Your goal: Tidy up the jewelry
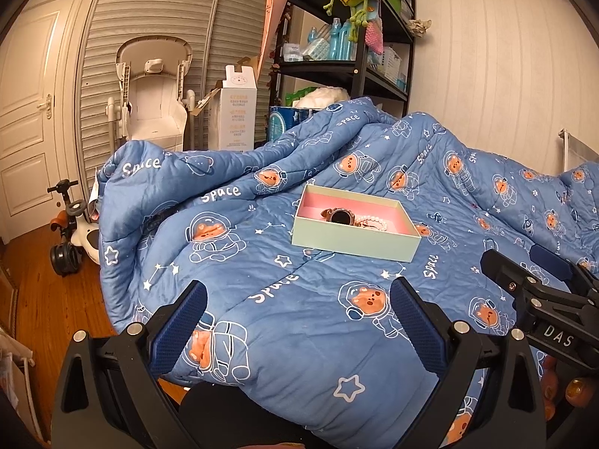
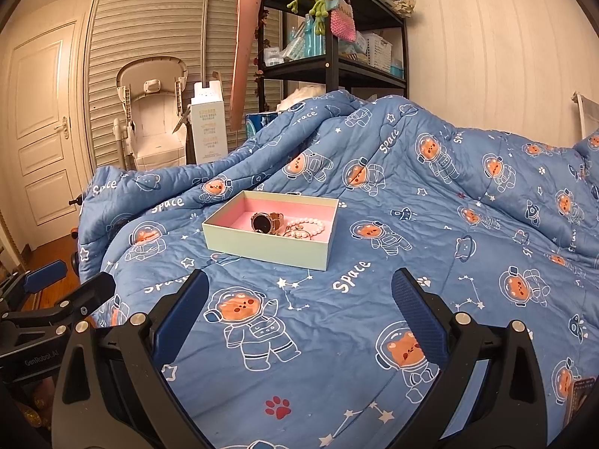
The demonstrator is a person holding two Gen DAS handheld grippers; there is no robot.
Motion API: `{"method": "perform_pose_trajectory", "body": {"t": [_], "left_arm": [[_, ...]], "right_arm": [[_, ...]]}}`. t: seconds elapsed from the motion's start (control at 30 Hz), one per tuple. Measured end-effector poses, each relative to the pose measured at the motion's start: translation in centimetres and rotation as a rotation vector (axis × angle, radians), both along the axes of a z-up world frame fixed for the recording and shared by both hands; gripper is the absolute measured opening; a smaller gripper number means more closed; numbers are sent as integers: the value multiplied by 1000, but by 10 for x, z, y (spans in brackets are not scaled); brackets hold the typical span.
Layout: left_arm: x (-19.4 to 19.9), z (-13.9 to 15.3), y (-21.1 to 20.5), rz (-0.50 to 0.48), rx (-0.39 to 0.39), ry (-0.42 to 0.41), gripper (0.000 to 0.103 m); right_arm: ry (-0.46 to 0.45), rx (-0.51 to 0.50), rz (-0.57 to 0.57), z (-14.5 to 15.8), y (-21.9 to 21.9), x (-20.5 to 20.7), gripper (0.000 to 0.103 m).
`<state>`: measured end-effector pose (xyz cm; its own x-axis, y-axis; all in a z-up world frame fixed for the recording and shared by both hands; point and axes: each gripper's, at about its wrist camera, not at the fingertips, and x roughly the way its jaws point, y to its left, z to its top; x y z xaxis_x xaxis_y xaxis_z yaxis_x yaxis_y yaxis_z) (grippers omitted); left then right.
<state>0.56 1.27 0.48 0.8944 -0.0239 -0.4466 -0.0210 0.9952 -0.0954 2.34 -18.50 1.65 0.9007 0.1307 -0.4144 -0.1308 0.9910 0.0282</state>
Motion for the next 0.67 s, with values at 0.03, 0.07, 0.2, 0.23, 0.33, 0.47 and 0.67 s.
{"method": "perform_pose_trajectory", "body": {"t": [0.03,0.07,0.2,0.23,0.33,0.47,0.67], "left_arm": [[0,0,0,0,1,1,96],[0,0,0,1,1,2,96],[0,0,0,3,2,0,96],[0,0,0,4,3,0,96],[-1,0,0,8,4,-5,96],[0,-2,1,19,7,2,96],[-1,-2,2,19,5,8,96]], "right_arm": [[1,-1,1,0,0,0,96],[2,-1,2,0,0,0,96],[5,-1,2,-1,1,1,96],[7,-1,1,-1,1,2,96],[10,-1,3,-2,1,2,97],[11,-1,6,-4,3,1,96],[14,-6,14,-6,5,0,96]]}}
